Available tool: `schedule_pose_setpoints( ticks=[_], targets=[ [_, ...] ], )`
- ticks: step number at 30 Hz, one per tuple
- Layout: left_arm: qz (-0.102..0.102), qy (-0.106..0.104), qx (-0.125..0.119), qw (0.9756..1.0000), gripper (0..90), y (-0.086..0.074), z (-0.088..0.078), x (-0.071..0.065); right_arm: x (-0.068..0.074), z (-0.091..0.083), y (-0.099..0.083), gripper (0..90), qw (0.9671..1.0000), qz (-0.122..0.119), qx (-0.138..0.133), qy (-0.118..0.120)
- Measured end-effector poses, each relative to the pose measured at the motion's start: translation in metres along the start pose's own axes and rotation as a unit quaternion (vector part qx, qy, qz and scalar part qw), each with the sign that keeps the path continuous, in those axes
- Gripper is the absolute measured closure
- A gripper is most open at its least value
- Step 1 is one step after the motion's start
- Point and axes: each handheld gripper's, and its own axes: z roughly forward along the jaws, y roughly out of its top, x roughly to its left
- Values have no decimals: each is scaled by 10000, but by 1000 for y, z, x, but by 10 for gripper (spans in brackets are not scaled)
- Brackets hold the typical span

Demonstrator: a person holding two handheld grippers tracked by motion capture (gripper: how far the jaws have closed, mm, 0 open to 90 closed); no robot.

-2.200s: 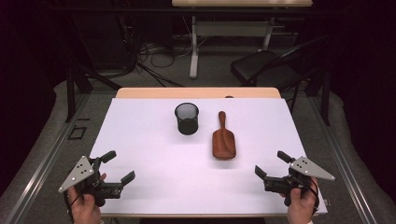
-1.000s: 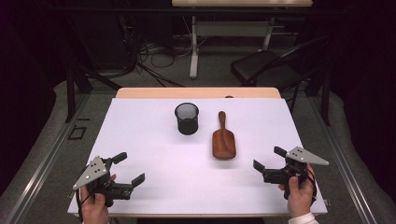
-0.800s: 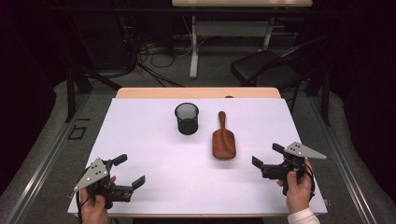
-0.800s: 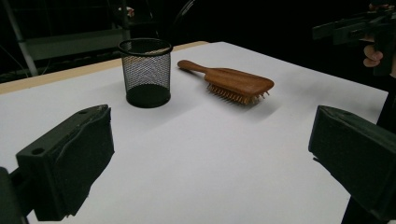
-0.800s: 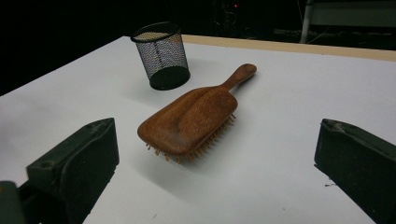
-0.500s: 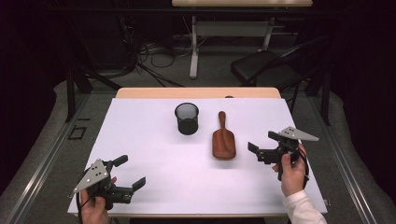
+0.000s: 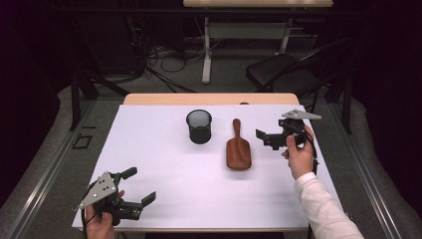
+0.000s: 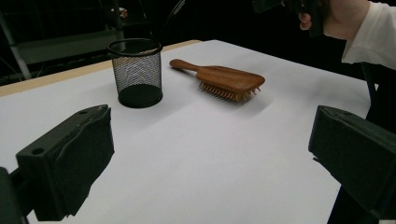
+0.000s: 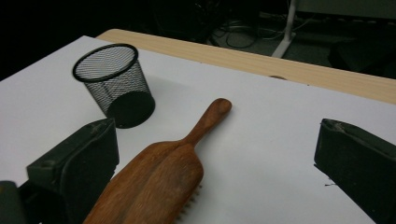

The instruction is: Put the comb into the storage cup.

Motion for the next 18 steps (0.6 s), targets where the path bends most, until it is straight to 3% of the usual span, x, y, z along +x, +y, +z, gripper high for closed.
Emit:
schedule_pose_setpoints(
  ticks=[6, 13, 18],
  targets=[
    [-34, 4, -7, 10000, 1, 0, 1, 2, -5, 19, 9, 0, 9997, -100, 125, -201],
    [-3, -36, 42, 10000, 1, 0, 5, 3, -9, 51, 24, 0, 9974, -104, 579, -417],
    [5, -34, 75, 10000, 1, -1, 5, 2, -6, 62, 33, 12, 9969, -73, 596, -499]
  ],
)
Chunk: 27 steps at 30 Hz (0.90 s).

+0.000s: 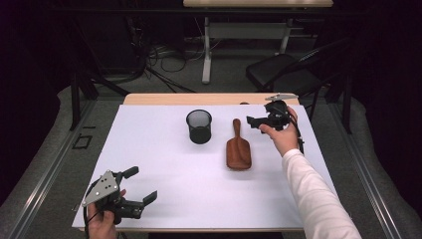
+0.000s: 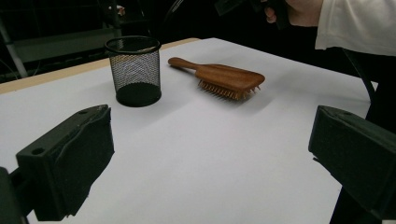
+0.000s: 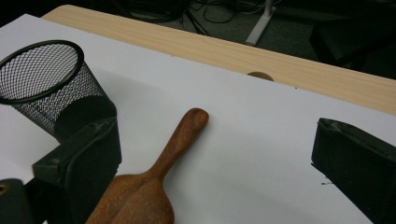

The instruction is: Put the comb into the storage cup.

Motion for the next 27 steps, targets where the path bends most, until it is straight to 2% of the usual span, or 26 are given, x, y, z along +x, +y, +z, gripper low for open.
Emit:
schedule_pose_setpoints(
  ticks=[3, 8, 14, 18, 20, 23, 25, 27],
  targets=[
    [-9, -48, -10, 10000, 1, 0, 0, 1, 2, 4, 6, 32, 9999, 54, -14, -94],
    [-11, -56, 15, 10000, 1, 0, 2, 1, 4, 16, 15, 46, 9995, 244, 163, -139],
    [-191, 32, -29, 9998, 1, -1, 5, 2, 7, 28, 20, 127, 9979, 334, 364, -416],
    [-265, 264, 130, 9992, 1, -3, 8, 4, 9, 33, 21, 202, 9958, 425, 433, -683],
    [-271, 320, 167, 9990, 1, -3, 10, 5, 9, 35, 21, 217, 9954, 456, 452, -714],
    [-299, 531, 304, 9977, 1, -5, 13, 8, 9, 39, 21, 284, 9936, 551, 474, -860],
    [-371, 562, 356, 9971, 1, -6, 15, 9, 9, 41, 21, 330, 9930, 593, 474, -909],
    [-473, 490, 321, 9972, 1, -7, 16, 11, 11, 41, 20, 374, 9921, 672, 461, -955]
  ],
)
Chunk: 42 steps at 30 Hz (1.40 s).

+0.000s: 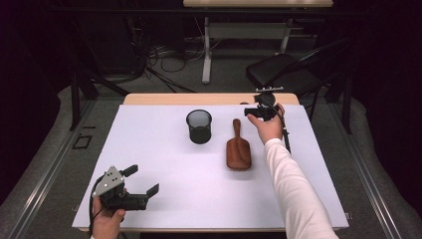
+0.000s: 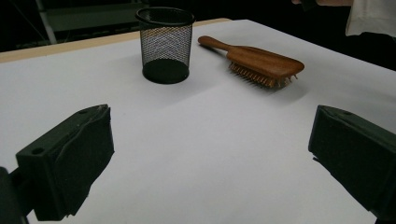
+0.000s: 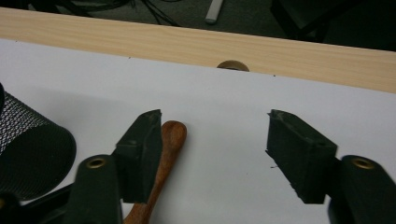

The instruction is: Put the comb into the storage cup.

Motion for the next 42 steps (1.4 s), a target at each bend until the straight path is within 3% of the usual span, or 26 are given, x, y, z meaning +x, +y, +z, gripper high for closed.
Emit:
schedule_pose_setpoints(
  ticks=[3, 6, 11, 12, 15, 18, 19, 23, 31, 42],
  targets=[
    [-60, -2, 5, 10000, 1, -1, 1, 1, 2, 0, 0, 415, 10000, 60, -8, -47],
    [-205, 64, 30, 9998, 1, -2, 2, 2, 13, -2, 0, 458, 9997, -39, -62, -253],
    [-179, 23, -12, 9998, 1, -1, -1, 1, 21, -1, 1, 472, 9998, -13, 27, -190],
    [-196, -7, -11, 9998, 1, -1, 0, 1, 25, 0, 1, 558, 10000, 21, 35, -23],
    [-175, -46, 2, 9998, 1, -1, 0, 0, 30, 1, 1, 603, 10000, -33, 31, 49],
    [-154, -84, -20, 9998, 2, -1, 0, 0, 40, 9, -3, 760, 9996, -159, 195, 143],
    [-147, -86, -28, 9999, 2, -1, 0, 0, 40, 9, -3, 760, 9996, -159, 195, 143],
    [-148, -73, -47, 9999, 2, -1, -1, 0, 50, 22, -10, 900, 9989, -156, 390, 228],
    [-162, -78, -62, 9998, 2, -2, -3, 0, 58, 34, -20, 900, 9973, -159, 584, 418],
    [-174, -105, -89, 9998, 3, -2, -2, -1, 56, 45, -29, 900, 9950, -180, 839, 503]
  ],
)
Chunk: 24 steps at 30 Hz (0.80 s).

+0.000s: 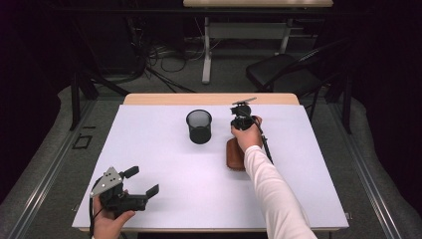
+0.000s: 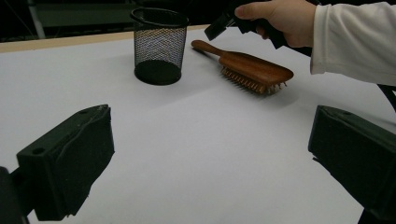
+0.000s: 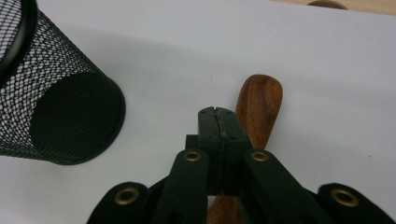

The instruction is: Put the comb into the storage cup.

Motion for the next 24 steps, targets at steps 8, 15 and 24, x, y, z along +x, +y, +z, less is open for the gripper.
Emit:
schedule_pose_setpoints(
  ticks=[8, 15, 24],
  targets=[
    [-31, 36, -30, 10000, 3, 0, -1, 1, -1, 7, -3, 900, 9999, -23, 133, -31],
    [-37, 42, -32, 10000, 4, 0, -2, 0, -4, 11, -6, 900, 9995, -35, 315, -18],
    [-44, 49, -39, 10000, 4, -1, -1, 1, -7, 13, -10, 900, 9993, -59, 373, -54]
  ],
)
